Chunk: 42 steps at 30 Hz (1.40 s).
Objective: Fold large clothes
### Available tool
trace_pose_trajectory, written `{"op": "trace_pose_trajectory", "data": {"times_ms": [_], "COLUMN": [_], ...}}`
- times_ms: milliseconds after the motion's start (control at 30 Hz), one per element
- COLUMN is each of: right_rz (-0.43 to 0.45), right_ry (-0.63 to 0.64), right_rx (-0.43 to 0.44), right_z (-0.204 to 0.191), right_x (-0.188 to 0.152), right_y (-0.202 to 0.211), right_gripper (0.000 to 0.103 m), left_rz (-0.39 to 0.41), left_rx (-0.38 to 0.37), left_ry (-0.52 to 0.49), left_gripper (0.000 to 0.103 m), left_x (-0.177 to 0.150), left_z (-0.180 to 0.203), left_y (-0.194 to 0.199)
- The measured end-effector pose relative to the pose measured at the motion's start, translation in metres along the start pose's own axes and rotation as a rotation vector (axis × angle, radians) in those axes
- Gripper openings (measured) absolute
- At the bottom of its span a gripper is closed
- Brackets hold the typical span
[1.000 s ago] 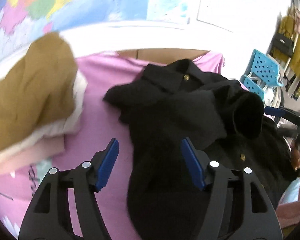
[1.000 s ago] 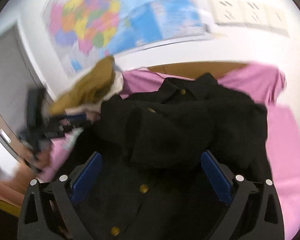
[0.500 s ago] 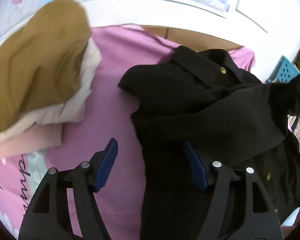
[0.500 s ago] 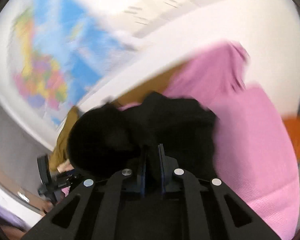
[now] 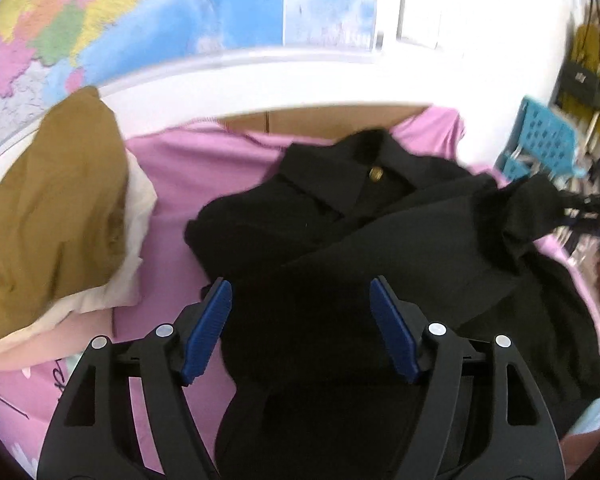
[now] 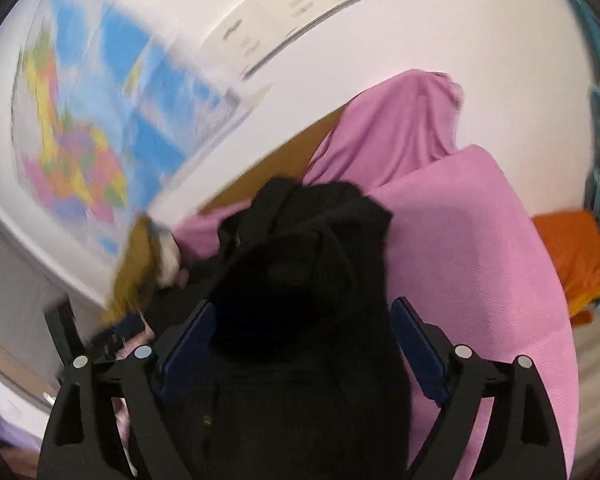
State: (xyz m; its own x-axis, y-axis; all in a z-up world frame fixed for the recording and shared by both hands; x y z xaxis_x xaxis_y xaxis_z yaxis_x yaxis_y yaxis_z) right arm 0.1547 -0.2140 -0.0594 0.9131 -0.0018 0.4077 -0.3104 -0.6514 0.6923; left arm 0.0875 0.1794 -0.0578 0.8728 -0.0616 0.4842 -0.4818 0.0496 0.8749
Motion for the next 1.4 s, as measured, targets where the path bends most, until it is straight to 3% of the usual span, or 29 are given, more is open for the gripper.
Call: {"op": "trace_pose_trajectory", "data": {"times_ms": [67, 133, 200, 300, 333, 400, 467, 533, 567, 600, 667, 733, 800, 867, 1000, 1033, 1133, 1200, 1267, 1333, 1400], "right_rz": [-0.022, -0.044, -0.024, 0.065, 0.093, 0.073, -0.005, -0.052, -0.037, -0.018, 0.006, 0.019, 0.003, -0.007, -0.067, -0.085, -0.139, -0.111, -0.057, 0.006, 0.011], "right_ry": [0.017, 0.048, 0.095, 0.138, 0.166, 0.136, 0.084, 0.030, 0.003, -0.015, -0.038, 0.013, 0.075, 0.160, 0.228, 0.212, 0.144, 0.105, 0.125, 0.197, 0.281], "right_rx": [-0.010, -0.004, -0.030, 0.043, 0.031, 0.015, -0.081, -0.268, -0.308, -0.283, -0.202, -0.110, -0.096, -0.168, -0.272, -0.304, -0.372, -0.380, -0.396, -0.358, -0.345], "right_z": [-0.006, -0.010, -0.016, -0.027, -0.028, -0.019, 0.002, 0.027, 0.035, 0.039, 0.038, 0.020, 0.003, -0.012, -0.013, -0.006, 0.016, 0.022, 0.015, -0.006, -0.026], "right_x": [0.009, 0.019, 0.034, 0.056, 0.060, 0.062, 0.054, 0.044, 0.039, 0.035, 0.025, 0.018, 0.015, 0.015, 0.020, 0.022, 0.023, 0.020, 0.017, 0.008, -0.007], "right_y": [-0.014, -0.022, -0.021, -0.001, 0.006, 0.007, -0.003, -0.007, -0.003, 0.002, 0.012, 0.016, 0.011, -0.001, -0.035, -0.042, -0.057, -0.047, -0.029, -0.007, 0.003], "right_gripper": [0.078, 0.019, 0.003, 0.003, 0.003, 0.004, 0.010, 0.056, 0.061, 0.062, 0.062, 0.076, 0.076, 0.073, 0.036, 0.033, 0.036, 0.043, 0.043, 0.054, 0.062], "left_rz": [-0.040, -0.050, -0.052, -0.030, -0.031, -0.025, -0.015, -0.031, -0.042, -0.045, -0.055, -0.060, -0.031, 0.017, 0.094, 0.090, -0.009, -0.081, -0.090, -0.078, -0.046], "left_rx": [0.023, 0.069, 0.046, 0.127, 0.126, 0.123, 0.140, 0.147, 0.144, 0.141, 0.140, 0.129, 0.121, 0.092, 0.018, 0.023, 0.030, 0.043, -0.016, -0.010, -0.005], "left_ry": [0.014, 0.049, 0.102, 0.152, 0.170, 0.180, 0.150, 0.135, 0.138, 0.142, 0.154, 0.173, 0.179, 0.176, 0.120, 0.092, 0.067, 0.103, 0.162, 0.195, 0.187], "left_gripper": [0.072, 0.069, 0.069, 0.064, 0.064, 0.063, 0.064, 0.065, 0.065, 0.065, 0.069, 0.069, 0.067, 0.067, 0.069, 0.069, 0.071, 0.077, 0.078, 0.078, 0.077], "left_x": [-0.001, -0.002, -0.003, -0.005, -0.008, -0.015, -0.021, -0.026, -0.029, -0.029, -0.029, -0.028, -0.025, -0.022, -0.014, -0.011, -0.007, -0.008, -0.009, -0.012, -0.019], "left_z": [-0.005, -0.017, -0.032, -0.051, -0.056, -0.060, -0.057, -0.056, -0.057, -0.058, -0.061, -0.064, -0.062, -0.056, -0.033, -0.026, -0.020, -0.032, -0.043, -0.051, -0.053], "left_y": [-0.020, -0.032, -0.035, -0.030, -0.029, -0.024, -0.020, -0.020, -0.021, -0.022, -0.024, -0.023, -0.013, 0.002, 0.025, 0.023, -0.010, -0.035, -0.040, -0.031, -0.016]}}
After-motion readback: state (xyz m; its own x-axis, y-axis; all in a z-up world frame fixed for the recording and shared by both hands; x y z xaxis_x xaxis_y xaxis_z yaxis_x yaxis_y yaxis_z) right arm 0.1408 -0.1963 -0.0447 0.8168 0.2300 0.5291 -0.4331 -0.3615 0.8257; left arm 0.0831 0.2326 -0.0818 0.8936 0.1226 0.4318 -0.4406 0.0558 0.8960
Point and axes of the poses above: each gripper's, at about its wrist camera, not at the fingertips, and y roughly against the way its jaws point, z to its right, x to its top, the point moved 6 cm from there along -y, roughly the way its jaws point, and after that the axes turned 13 degrees about -z, right-handed, at the moved point
